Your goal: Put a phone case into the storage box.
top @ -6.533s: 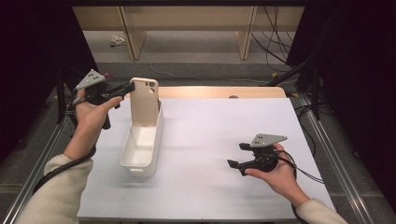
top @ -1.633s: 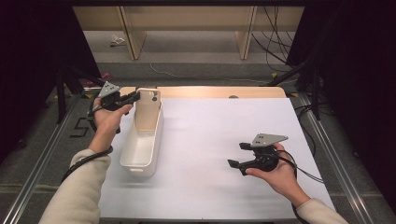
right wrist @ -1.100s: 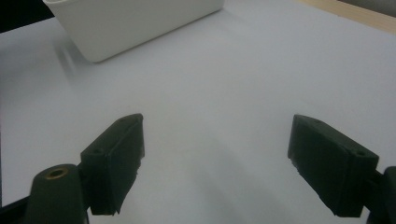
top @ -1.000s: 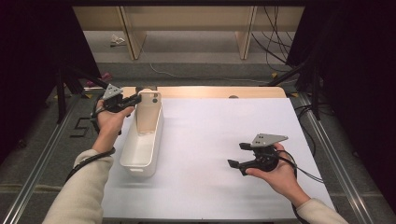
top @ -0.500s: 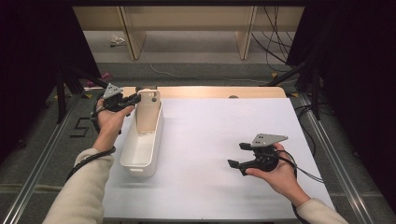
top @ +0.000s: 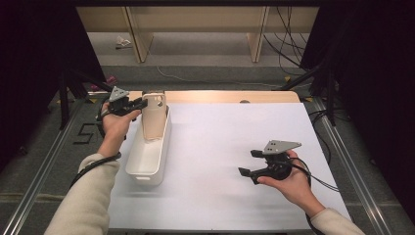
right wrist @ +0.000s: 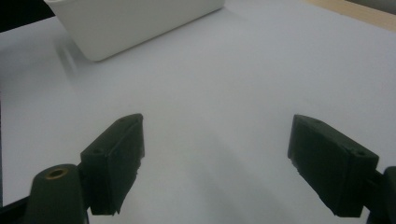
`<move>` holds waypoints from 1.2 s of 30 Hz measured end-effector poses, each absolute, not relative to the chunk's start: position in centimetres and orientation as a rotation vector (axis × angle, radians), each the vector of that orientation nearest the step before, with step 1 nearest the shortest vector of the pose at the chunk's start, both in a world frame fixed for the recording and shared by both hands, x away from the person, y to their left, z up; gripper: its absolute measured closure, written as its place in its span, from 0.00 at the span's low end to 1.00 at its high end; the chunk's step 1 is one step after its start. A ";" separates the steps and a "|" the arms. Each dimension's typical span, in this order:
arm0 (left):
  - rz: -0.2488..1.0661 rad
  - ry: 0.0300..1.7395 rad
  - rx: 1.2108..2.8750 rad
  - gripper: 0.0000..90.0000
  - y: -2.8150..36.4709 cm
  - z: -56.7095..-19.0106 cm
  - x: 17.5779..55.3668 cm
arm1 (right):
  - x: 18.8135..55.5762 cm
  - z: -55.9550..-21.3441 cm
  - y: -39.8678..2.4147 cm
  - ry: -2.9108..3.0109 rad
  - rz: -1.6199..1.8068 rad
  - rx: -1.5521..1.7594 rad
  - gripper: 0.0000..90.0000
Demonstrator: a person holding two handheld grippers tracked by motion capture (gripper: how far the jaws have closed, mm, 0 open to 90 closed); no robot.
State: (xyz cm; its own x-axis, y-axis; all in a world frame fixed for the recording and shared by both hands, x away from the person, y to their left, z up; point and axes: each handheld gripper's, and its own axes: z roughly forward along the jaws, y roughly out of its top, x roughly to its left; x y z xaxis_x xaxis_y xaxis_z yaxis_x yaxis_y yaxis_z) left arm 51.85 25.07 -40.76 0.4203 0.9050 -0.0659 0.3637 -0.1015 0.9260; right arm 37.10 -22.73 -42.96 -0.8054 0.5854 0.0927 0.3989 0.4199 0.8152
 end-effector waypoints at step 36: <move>0.708 1.245 1.673 0.39 25.1 -39.0 50.8 | 37.1 -42.9 -22.9 2.461 1.328 0.874 0.22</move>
